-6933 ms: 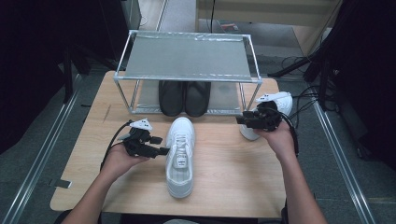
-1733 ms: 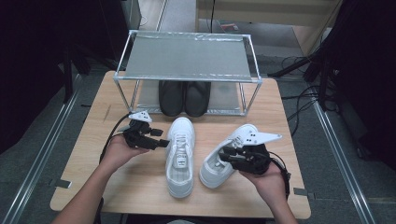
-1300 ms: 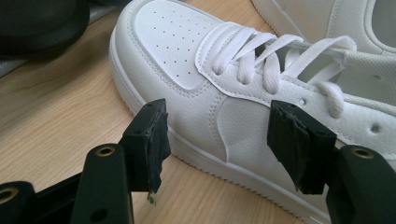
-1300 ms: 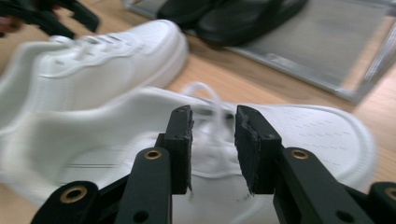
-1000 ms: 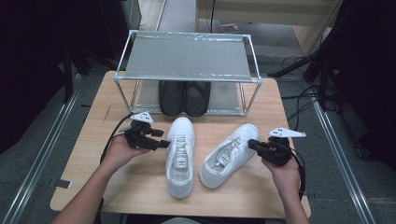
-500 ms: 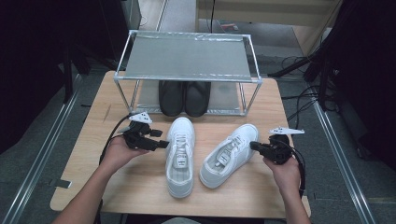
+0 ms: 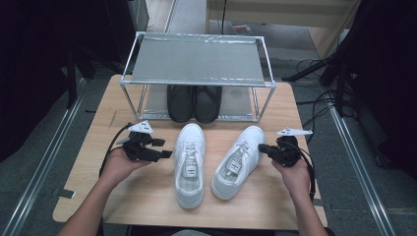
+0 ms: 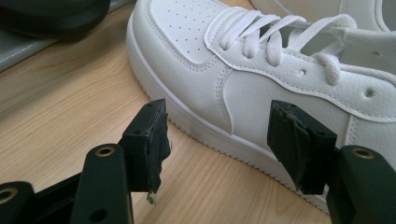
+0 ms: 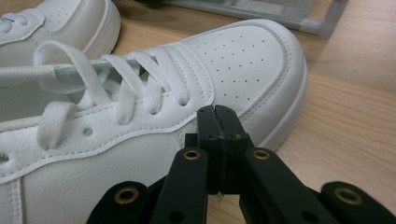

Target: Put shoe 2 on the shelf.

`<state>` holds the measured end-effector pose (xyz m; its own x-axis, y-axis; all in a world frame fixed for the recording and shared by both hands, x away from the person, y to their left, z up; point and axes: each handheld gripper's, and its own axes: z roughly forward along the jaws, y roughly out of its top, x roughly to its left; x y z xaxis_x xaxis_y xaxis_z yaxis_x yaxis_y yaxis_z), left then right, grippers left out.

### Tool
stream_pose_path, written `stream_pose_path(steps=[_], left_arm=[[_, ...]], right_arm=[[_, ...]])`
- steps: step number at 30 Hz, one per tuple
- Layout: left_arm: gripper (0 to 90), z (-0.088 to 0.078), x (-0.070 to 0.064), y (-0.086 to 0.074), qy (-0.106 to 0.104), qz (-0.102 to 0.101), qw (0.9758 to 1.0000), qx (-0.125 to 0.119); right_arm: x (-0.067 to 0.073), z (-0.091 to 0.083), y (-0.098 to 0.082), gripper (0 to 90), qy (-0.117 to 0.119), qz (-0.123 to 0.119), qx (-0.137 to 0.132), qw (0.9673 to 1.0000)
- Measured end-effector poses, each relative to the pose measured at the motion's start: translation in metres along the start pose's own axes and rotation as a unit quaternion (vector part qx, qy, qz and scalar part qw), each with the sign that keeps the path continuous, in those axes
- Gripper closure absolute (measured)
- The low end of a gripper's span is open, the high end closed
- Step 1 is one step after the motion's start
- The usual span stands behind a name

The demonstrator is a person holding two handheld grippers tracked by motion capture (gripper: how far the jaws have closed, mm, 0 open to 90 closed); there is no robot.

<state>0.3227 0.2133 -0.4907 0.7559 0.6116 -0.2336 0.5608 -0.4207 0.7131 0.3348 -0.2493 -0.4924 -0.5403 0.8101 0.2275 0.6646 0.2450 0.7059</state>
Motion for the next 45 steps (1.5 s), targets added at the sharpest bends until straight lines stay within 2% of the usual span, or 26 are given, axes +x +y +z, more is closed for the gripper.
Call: stream_pose_path(steps=[7, 18, 29, 40, 45], left_arm=[[38.3, -0.006, -0.003, -0.009, 0.009, 0.0, 1.0, 0.001], [38.2, -0.021, -0.003, -0.024, 0.028, -0.023, 0.9993, -0.006], [37.9, -0.032, -0.005, -0.037, 0.042, -0.039, 0.9983, -0.012], [37.9, -0.04, -0.009, -0.049, 0.052, -0.049, 0.9973, -0.013], [37.8, -0.042, -0.011, -0.051, 0.052, -0.052, 0.9972, -0.015]], right_arm=[[0.005, 0.013, 0.011, 90.0, 0.007, -0.012, 0.004, 0.9999], [0.014, 0.03, 0.024, 90.0, 0.015, -0.031, 0.009, 0.9994], [0.027, 0.047, 0.037, 90.0, 0.035, -0.051, 0.015, 0.998], [0.037, 0.06, 0.046, 90.0, 0.055, -0.065, 0.02, 0.9962], [0.039, 0.063, 0.048, 90.0, 0.056, -0.07, 0.024, 0.9957]])
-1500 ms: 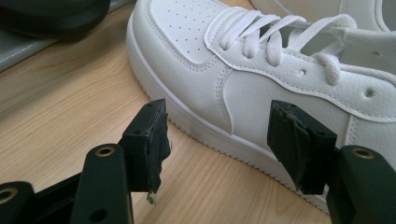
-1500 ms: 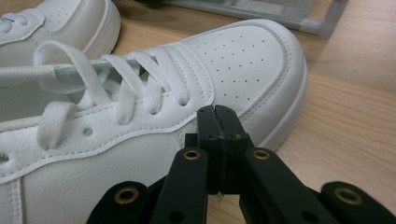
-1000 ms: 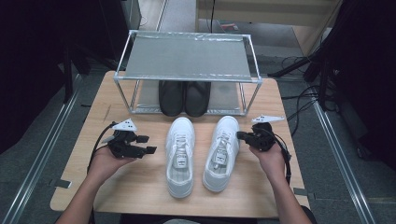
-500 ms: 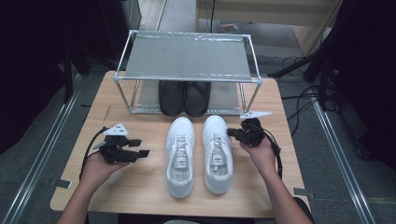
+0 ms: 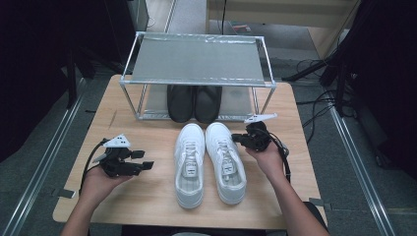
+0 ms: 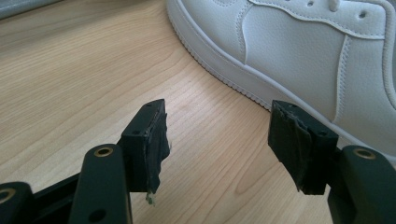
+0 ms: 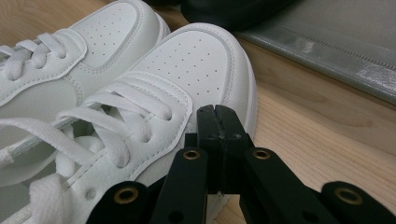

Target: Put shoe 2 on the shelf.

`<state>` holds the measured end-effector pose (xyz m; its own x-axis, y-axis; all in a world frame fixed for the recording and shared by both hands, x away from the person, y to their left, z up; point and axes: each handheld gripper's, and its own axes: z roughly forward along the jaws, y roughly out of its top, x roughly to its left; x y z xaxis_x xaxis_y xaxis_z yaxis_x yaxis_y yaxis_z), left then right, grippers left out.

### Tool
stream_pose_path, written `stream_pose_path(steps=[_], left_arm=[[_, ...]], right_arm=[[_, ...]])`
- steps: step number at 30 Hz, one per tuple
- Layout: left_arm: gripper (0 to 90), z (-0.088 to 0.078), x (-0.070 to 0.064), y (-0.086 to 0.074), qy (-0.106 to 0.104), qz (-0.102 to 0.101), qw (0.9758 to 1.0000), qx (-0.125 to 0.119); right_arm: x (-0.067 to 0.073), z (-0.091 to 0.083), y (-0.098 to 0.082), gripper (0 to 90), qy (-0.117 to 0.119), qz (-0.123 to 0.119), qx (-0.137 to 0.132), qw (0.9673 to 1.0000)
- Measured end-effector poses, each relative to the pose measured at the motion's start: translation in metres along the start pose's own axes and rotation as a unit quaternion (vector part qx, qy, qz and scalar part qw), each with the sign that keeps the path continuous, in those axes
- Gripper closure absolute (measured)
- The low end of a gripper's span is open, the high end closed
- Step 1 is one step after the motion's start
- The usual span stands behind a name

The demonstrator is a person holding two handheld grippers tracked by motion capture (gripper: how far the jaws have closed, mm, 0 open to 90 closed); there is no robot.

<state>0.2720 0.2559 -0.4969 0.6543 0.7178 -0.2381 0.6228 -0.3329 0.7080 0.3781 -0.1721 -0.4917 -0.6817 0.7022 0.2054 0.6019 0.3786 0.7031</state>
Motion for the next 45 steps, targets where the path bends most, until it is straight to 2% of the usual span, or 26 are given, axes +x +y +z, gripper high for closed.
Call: stream_pose_path(steps=[3, 5, 10, 12, 15, 17, 21, 33, 37, 40, 41, 43, 45], left_arm=[[37.8, 0.001, -0.001, 0.0, -0.001, 0.002, 1.0, 0.0], [37.8, 0.001, -0.001, 0.001, -0.003, 0.003, 1.0, 0.001], [37.8, 0.005, -0.001, 0.002, -0.008, 0.007, 0.9999, 0.003], [37.8, 0.006, -0.001, 0.004, -0.01, 0.01, 0.9999, 0.004], [37.7, 0.01, -0.001, 0.006, -0.012, 0.013, 0.9998, 0.005], [37.3, 0.013, -0.002, 0.008, -0.015, 0.017, 0.9997, 0.009], [36.8, 0.019, -0.002, 0.011, -0.022, 0.025, 0.9993, 0.015], [36.0, 0.039, -0.005, 0.024, -0.044, 0.046, 0.9974, 0.036], [36.8, 0.048, -0.004, 0.025, -0.046, 0.043, 0.9974, 0.036], [44.1, 0.054, -0.004, 0.026, -0.048, 0.045, 0.997, 0.041], [47.5, 0.059, -0.005, 0.029, -0.052, 0.046, 0.9958, 0.058], [52.6, 0.062, -0.006, 0.03, -0.049, 0.055, 0.9952, 0.064], [61.0, 0.065, -0.008, 0.031, -0.062, 0.057, 0.994, 0.07]], right_arm=[[-0.002, 0.0, 0.001, 86.6, 0.0, 0.002, 0.001, 1.0], [-0.004, -0.001, 0.001, 81.1, -0.005, 0.007, 0.001, 1.0], [-0.008, -0.007, 0.0, 69.2, 0.001, 0.016, -0.006, 0.9999], [-0.008, -0.013, -0.001, 62.8, 0.005, 0.021, -0.018, 0.9996], [-0.009, -0.018, -0.004, 58.2, 0.003, 0.02, -0.028, 0.9994], [-0.009, -0.02, -0.006, 52.4, 0.0, 0.024, -0.023, 0.9994], [-0.009, -0.025, -0.011, 50.2, -0.003, 0.019, -0.036, 0.9992], [-0.007, -0.033, -0.025, 48.1, -0.012, 0.019, -0.033, 0.9992], [-0.005, -0.036, -0.03, 47.9, -0.011, 0.021, -0.032, 0.9992], [-0.003, -0.037, -0.033, 47.8, -0.011, 0.018, -0.029, 0.9994], [-0.002, -0.036, -0.034, 47.8, -0.012, 0.02, -0.028, 0.9993], [-0.001, -0.037, -0.035, 48.1, -0.011, 0.019, -0.028, 0.9994], [0.0, -0.038, -0.036, 50.3, -0.007, 0.021, -0.029, 0.9993]])
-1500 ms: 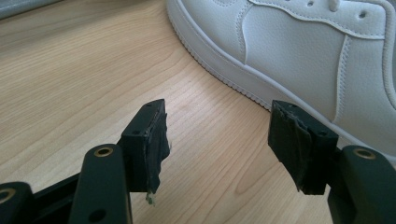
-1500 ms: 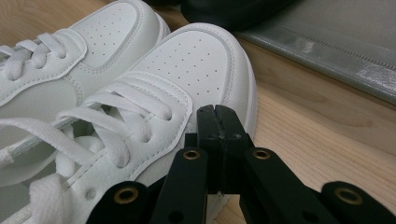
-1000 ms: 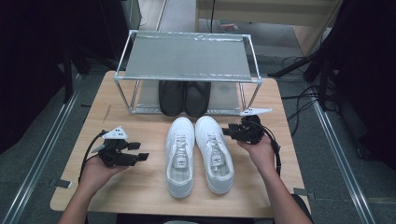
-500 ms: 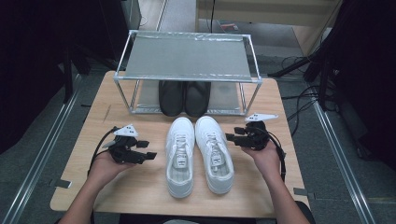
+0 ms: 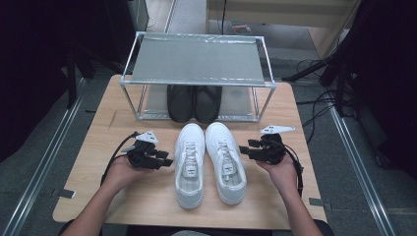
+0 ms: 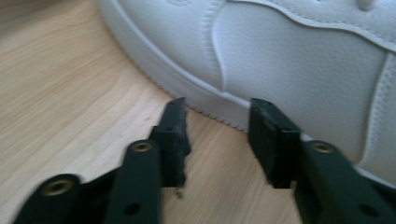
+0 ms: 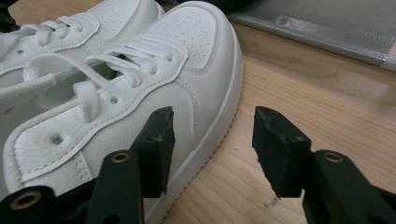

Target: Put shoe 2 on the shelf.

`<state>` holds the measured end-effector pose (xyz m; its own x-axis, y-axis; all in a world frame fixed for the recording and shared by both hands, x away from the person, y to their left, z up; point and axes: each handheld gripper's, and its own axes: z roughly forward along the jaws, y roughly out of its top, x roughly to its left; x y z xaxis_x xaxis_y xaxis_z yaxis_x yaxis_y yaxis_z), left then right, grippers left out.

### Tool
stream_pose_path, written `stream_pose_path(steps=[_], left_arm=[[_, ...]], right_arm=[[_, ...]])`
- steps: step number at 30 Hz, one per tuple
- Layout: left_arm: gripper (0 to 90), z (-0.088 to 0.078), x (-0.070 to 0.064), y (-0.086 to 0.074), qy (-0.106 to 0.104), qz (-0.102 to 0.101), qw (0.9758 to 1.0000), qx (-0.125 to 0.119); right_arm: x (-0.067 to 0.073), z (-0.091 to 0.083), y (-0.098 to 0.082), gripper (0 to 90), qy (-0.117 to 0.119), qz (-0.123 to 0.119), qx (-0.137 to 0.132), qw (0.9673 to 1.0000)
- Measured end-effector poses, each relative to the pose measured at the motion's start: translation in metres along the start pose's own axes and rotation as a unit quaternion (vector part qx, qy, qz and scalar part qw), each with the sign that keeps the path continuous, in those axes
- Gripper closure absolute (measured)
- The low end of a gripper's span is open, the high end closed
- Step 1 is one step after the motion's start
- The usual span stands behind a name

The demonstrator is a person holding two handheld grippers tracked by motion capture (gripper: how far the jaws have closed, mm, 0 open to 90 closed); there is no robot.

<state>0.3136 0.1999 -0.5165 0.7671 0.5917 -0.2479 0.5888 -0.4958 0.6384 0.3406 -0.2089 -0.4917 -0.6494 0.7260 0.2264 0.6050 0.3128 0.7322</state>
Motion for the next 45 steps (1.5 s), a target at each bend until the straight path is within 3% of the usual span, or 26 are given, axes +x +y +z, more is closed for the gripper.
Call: stream_pose_path(steps=[2, 5, 9, 13, 16, 26, 29, 31, 33, 39, 45], left_arm=[[72.6, 0.004, -0.001, 0.001, -0.01, 0.003, 0.9998, 0.014], [80.8, 0.007, -0.003, 0.004, -0.022, 0.004, 0.9994, 0.027], [83.1, 0.007, -0.002, 0.004, -0.031, -0.005, 0.9991, 0.028], [87.1, 0.007, -0.004, 0.005, -0.031, 0.002, 0.999, 0.033], [87.6, 0.008, -0.005, 0.007, -0.028, 0.004, 0.999, 0.034], [87.8, 0.008, -0.006, 0.008, -0.022, 0.003, 0.9991, 0.036], [87.8, 0.012, -0.01, 0.008, -0.045, 0.001, 0.9984, 0.035], [87.0, 0.018, -0.019, 0.011, -0.057, 0.022, 0.9974, 0.039], [85.9, 0.02, -0.025, 0.014, -0.045, 0.04, 0.9972, 0.045], [86.0, 0.02, -0.024, 0.013, -0.052, 0.011, 0.9977, 0.042], [86.6, 0.021, -0.03, 0.014, -0.037, 0.025, 0.9981, 0.041]], right_arm=[[0.001, -0.001, -0.001, 53.6, 0.005, 0.005, 0.001, 1.0], [0.002, -0.003, -0.003, 57.0, 0.007, 0.003, 0.003, 1.0], [0.006, -0.003, -0.005, 68.6, 0.014, -0.006, 0.017, 0.9997], [0.011, 0.001, -0.005, 77.0, 0.029, -0.014, 0.033, 0.999], [0.014, 0.002, -0.004, 77.3, 0.024, -0.024, 0.036, 0.9988], [0.014, 0.002, -0.004, 76.0, 0.025, -0.021, 0.036, 0.9988], [0.014, 0.003, -0.004, 76.1, 0.025, -0.021, 0.037, 0.9988], [0.015, 0.003, -0.004, 76.0, 0.026, -0.021, 0.038, 0.9987], [0.015, 0.003, -0.004, 76.0, 0.023, -0.023, 0.037, 0.9988], [0.014, 0.004, -0.004, 77.4, 0.026, -0.015, 0.036, 0.9989], [0.016, 0.005, -0.004, 79.0, 0.025, -0.015, 0.037, 0.9989]])
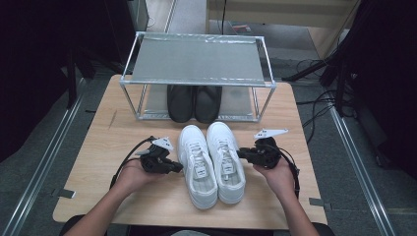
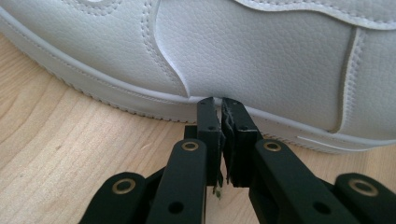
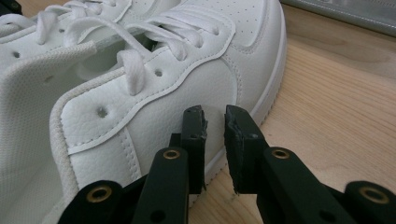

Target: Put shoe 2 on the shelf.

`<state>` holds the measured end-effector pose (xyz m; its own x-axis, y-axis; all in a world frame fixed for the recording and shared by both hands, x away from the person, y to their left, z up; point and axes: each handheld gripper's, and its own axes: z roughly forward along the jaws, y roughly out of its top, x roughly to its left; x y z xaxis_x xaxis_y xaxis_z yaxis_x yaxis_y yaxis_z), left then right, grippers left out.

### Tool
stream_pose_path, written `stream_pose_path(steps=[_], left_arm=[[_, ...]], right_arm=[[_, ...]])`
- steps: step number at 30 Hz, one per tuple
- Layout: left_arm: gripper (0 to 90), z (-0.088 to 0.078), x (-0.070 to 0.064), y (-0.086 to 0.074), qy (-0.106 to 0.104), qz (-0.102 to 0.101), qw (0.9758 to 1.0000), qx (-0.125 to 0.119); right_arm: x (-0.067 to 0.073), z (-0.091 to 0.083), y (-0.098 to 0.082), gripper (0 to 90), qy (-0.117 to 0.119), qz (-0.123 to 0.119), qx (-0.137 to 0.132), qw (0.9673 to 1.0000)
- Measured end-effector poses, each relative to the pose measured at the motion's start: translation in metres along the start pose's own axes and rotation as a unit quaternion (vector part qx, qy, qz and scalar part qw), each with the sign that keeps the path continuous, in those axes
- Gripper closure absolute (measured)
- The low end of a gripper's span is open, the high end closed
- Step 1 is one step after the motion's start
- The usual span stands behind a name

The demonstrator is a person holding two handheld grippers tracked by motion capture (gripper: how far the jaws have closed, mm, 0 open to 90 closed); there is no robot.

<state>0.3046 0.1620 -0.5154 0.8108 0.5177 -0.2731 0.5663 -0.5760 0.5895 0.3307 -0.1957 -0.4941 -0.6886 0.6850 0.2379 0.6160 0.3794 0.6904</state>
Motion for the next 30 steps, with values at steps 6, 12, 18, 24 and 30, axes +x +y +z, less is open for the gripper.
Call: stream_pose_path(steps=[6, 12, 18, 24, 30], left_arm=[[88.3, 0.01, -0.01, 0.004, -0.025, 0.004, 0.9997, -0.003], [88.3, 0.016, -0.011, 0.007, -0.048, -0.002, 0.9988, -0.006], [81.2, 0.008, -0.011, 0.007, -0.063, 0.005, 0.9976, -0.029], [67.5, -0.006, -0.008, 0.005, -0.047, 0.002, 0.9973, -0.057], [56.3, -0.013, -0.001, 0.003, -0.028, -0.007, 0.9972, -0.07]], right_arm=[[-0.006, 0.0, 0.002, 82.6, -0.024, 0.019, -0.015, 0.9994], [-0.015, 0.0, 0.003, 82.7, -0.047, 0.032, -0.031, 0.9979], [-0.018, -0.004, 0.003, 76.2, -0.057, 0.036, -0.034, 0.9971], [-0.017, -0.015, 0.003, 69.8, -0.04, 0.049, -0.055, 0.9965], [-0.012, -0.025, 0.003, 62.2, -0.047, 0.038, -0.068, 0.9959]])
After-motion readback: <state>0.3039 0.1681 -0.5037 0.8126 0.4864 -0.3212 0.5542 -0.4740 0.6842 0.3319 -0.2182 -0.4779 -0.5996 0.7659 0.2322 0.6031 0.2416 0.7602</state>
